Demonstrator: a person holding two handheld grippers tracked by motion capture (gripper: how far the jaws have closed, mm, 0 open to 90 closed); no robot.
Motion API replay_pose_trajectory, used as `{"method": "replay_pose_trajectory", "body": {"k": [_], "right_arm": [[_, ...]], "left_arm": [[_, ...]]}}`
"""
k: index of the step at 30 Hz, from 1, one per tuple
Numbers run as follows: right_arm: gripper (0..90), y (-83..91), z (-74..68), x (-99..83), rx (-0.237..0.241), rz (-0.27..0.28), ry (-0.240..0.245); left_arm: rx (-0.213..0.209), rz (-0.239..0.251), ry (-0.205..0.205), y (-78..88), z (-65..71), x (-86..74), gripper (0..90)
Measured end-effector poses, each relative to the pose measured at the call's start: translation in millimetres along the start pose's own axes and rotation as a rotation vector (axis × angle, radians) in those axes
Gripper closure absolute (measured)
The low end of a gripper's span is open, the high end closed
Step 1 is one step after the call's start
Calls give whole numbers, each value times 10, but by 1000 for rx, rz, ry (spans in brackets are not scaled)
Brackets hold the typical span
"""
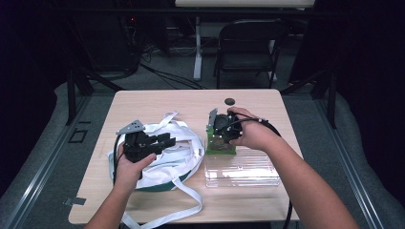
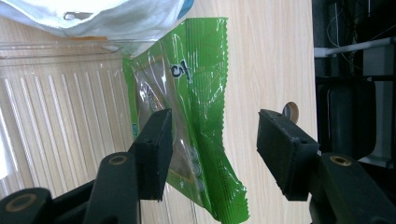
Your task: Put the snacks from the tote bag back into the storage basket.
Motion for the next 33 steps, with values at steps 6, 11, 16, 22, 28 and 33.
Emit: {"method": "replay_pose_trajectory", "body": {"k": [6,11,16,22,28,33], "right_arm": [[456,24,5,-2,0,5,-3],[453,43,10,-9,0,11,-9],[452,57,14,-21,1,11,-13],[451,57,8,-17,2,13,-14],[450,56,10,-9,3,13,-12],[450,65,7,-8,5,19,-13]], "left_arm": [[1,1,1,-1,-1,1,604],[3,2,2,-8,-4,3,596],[4,0,5,-5,-5,-1,590],[5,0,3,2,-6,1,587],[8,4,3,4,-13,3,587],[7,3,4,2,-11,1,587]]}}
Point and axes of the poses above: each handheld gripper's, and its own axes: y roughly backward along the jaws, x roughly out of its top, z roughly to its right, the point moved 2 cm from there along -y, roughly forward along the jaws, and after that the axes turned 9 degrees about -z, right-handed, at the moved point
